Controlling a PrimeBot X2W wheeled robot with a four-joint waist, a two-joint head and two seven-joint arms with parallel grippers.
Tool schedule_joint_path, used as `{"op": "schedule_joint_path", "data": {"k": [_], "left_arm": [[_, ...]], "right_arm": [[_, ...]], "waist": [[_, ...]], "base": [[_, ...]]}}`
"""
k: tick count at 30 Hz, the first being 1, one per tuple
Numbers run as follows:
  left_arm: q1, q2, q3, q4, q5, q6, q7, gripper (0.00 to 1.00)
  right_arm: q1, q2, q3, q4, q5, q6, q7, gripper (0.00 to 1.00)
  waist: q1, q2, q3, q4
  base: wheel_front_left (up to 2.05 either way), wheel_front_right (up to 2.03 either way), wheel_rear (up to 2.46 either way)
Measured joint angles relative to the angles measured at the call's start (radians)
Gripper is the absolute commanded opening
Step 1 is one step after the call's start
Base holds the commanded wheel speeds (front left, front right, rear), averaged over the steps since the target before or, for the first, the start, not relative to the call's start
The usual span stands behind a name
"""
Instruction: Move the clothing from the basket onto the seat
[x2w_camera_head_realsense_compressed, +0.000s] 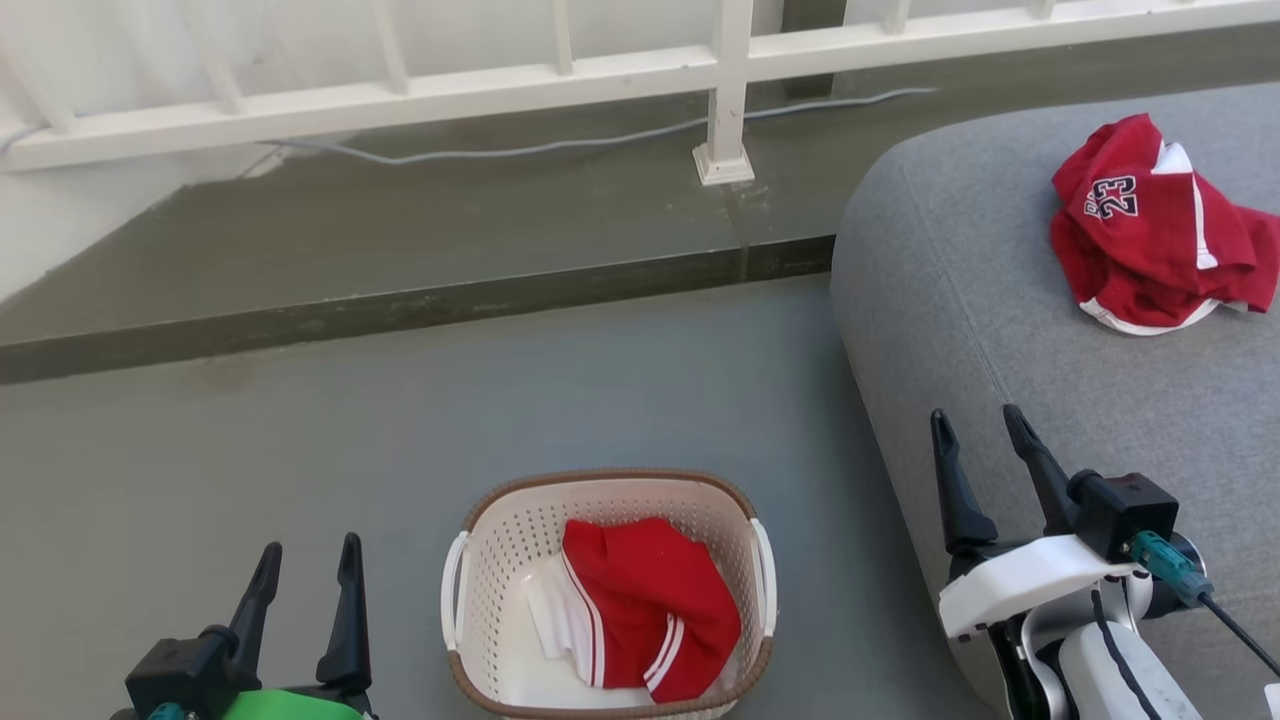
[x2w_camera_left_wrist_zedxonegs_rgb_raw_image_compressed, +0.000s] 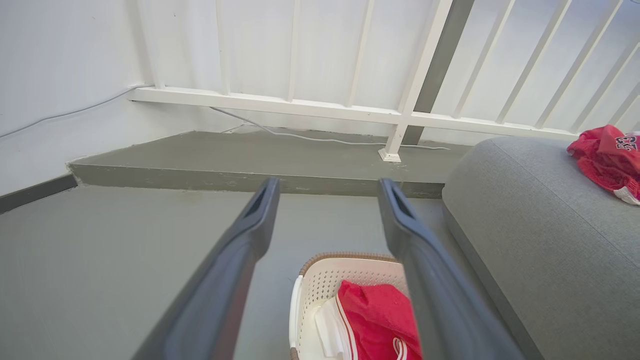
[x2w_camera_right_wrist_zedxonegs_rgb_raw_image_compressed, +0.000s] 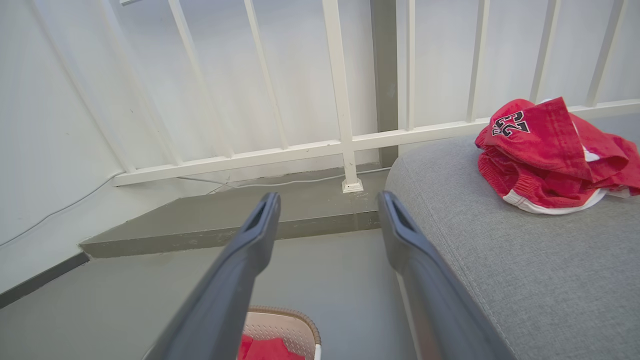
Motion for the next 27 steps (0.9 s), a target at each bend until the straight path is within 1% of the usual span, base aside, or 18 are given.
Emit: {"op": "schedule_joint_path", "data": {"k": [6,12,21,22,24,27], "left_arm": [[-0.001,0.004,-0.001,-0.017,0.012,-0.013,0.0,1.0],[-0.022,0.03,-0.011,-0.025,0.041,-0.026,0.006,1.0],[-0.149,0.04,-0.077,-0.003,0.064,-0.068,0.068,1.0],[-0.149,0.04,-0.077,-0.003,0.064,-0.068,0.068,1.0],[-0.19,0.04,-0.094,0.011,0.069,-0.077,0.08,1.0],[-0.248,0.039,-0.11,0.036,0.096,-0.088,0.105,1.0]], "right_arm": [[-0.005,-0.002,-0.014,-0.025,-0.007,0.0,0.0,1.0],[-0.056,-0.012,-0.04,-0.071,-0.017,-0.001,0.0,1.0],[-0.162,-0.031,-0.073,-0.114,-0.026,-0.002,0.0,1.0],[-0.162,-0.031,-0.073,-0.114,-0.026,-0.002,0.0,1.0],[-0.189,-0.035,-0.077,-0.122,-0.026,-0.007,0.0,1.0],[-0.233,-0.035,-0.082,-0.134,-0.026,-0.009,0.0,1.0]], "waist": [[0.0,0.0,0.04,-0.003],[0.0,0.0,0.101,-0.006],[0.0001,0.0,0.218,-0.011],[0.0001,0.0,0.218,-0.011],[0.0,0.0,0.246,-0.013],[0.0,0.0,0.287,-0.017]], "base": [[0.0,0.0,0.0],[0.0,0.0,0.0],[0.0,0.0,0.0],[0.0,0.0,0.0],[0.0,0.0,0.0],[0.0,0.0,0.0]]}}
